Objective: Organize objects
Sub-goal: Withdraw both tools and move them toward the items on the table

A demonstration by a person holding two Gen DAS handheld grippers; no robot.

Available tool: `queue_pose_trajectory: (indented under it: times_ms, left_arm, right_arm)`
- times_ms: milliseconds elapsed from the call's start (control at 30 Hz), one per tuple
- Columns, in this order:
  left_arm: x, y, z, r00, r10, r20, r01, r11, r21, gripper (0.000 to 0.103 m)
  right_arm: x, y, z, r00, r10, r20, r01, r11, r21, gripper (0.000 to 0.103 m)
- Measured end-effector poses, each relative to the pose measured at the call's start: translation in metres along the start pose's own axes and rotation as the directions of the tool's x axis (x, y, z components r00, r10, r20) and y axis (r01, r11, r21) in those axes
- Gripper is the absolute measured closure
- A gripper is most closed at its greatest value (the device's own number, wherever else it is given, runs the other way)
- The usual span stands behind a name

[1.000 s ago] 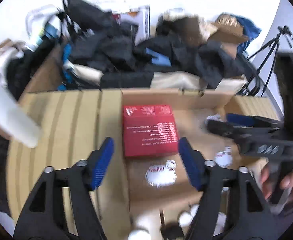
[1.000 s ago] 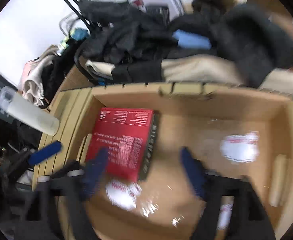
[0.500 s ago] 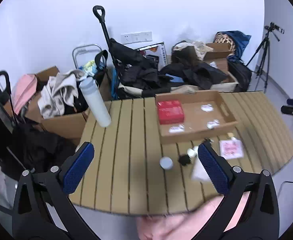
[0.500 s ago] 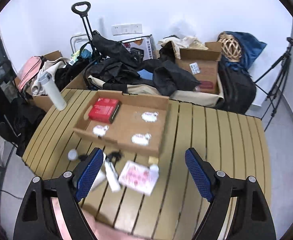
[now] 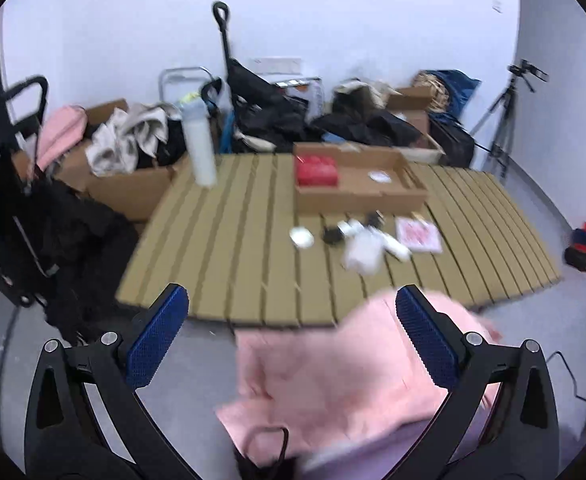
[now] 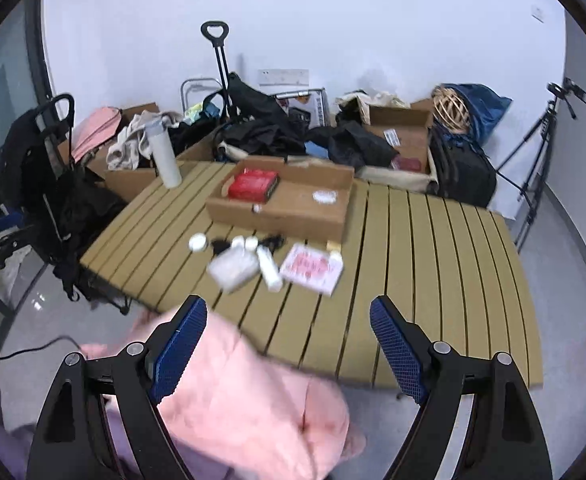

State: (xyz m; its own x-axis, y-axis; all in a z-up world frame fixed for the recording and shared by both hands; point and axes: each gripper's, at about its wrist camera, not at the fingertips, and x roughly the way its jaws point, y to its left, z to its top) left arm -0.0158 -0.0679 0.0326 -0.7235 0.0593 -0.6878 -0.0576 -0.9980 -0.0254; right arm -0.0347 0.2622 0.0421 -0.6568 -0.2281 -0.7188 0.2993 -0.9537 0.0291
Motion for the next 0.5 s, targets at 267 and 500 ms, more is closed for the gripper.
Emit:
queue_pose_trajectory:
  times_ms: [267,500]
  left_arm:
    - [0.006,-0.006,-0.043,0.995,-0.062,-0.082,0.059,0.997,-0.045,0.0]
    - [0.02,-0.006,-0.049,0.993,-0.05,-0.105,0.046,0.998,-0.041,0.0]
  right_arm:
    - [0.013,0.006,-0.069,0.993,0.086,-0.083,-0.077,0.991,0.107,0.016]
    - [0.01,-0.004,-0.067,0.999,0.041,-0.005,-0.04,0.986,0.162,0.016]
